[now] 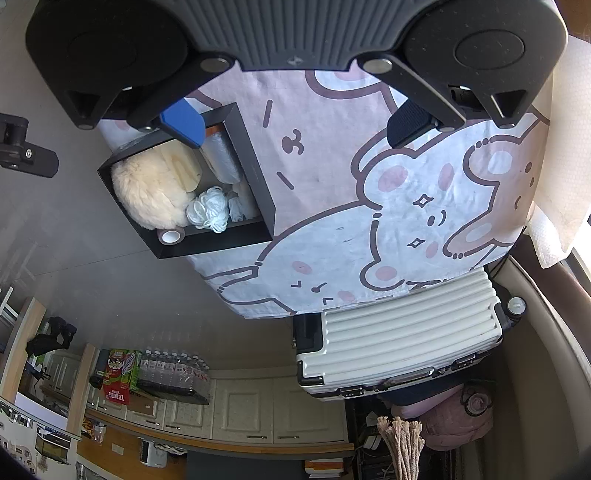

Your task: Organize objects

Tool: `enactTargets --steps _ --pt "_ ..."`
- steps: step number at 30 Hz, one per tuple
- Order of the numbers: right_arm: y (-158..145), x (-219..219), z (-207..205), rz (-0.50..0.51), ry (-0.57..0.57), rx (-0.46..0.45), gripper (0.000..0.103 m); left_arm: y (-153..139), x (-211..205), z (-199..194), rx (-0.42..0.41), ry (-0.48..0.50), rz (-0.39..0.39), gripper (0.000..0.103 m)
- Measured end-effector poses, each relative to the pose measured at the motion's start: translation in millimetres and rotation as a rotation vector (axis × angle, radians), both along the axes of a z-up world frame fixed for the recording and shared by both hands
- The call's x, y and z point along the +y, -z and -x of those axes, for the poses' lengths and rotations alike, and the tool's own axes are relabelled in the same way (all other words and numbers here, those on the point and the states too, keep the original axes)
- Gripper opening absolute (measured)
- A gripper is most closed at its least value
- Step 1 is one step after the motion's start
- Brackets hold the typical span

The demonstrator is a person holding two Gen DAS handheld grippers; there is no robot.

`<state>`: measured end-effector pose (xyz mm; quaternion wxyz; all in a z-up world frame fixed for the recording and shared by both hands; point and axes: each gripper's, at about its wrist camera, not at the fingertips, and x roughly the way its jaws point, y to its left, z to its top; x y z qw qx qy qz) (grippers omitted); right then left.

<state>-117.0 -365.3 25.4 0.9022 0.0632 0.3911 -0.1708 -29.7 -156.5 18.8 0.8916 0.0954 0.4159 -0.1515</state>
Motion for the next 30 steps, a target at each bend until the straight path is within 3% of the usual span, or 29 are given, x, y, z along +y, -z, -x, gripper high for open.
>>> enactTargets --steps 30 --pt "4.1 -1.0 -0.4 0.001 0.002 0.011 0.103 0.8 -1.4 0.0 0.005 0.003 0.002 0.103"
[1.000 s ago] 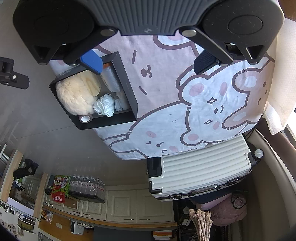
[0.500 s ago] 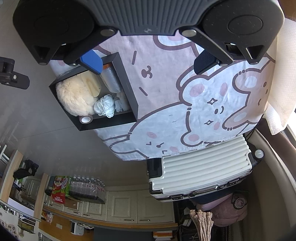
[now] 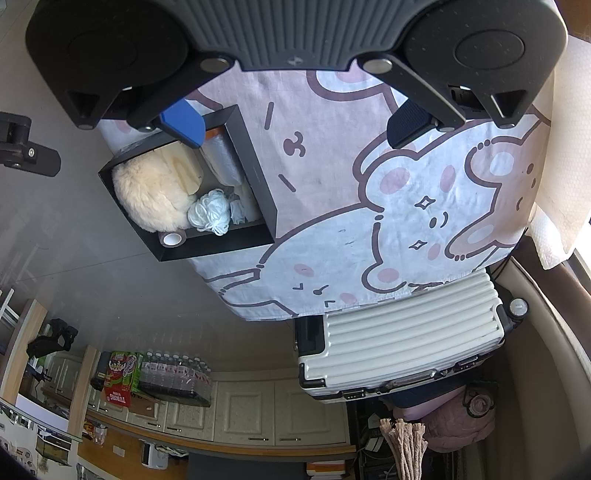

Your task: Organize objects

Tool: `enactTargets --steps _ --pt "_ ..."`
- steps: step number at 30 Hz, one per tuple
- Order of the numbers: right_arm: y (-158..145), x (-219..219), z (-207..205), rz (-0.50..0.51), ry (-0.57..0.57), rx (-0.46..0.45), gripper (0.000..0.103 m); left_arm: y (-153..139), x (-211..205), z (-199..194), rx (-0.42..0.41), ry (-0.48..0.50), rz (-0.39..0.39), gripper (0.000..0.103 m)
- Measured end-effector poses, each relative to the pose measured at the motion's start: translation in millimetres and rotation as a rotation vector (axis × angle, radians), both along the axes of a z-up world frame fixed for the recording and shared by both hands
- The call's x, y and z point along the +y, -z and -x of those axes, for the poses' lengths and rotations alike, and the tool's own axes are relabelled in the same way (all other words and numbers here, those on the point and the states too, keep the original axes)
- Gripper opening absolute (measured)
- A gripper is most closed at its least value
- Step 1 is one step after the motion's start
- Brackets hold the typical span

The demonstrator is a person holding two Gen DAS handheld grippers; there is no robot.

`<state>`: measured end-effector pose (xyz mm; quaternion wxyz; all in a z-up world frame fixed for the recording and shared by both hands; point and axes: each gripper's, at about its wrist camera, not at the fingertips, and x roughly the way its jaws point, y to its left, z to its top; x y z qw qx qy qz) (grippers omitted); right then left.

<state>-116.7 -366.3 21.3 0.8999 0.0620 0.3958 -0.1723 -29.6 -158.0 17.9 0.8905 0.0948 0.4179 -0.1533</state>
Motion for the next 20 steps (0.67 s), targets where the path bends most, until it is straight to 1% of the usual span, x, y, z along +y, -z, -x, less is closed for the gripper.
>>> enactTargets --steps 12,20 --pt "1.7 0.3 0.5 -0.002 0.002 0.001 0.103 0.4 -3.8 1.2 0.0 0.015 0.005 0.103" --pt "1.6 0.2 0.8 -0.002 0.001 0.002 0.103 -1.3 -0.8 -0.9 0.001 -0.017 0.002 0.103"
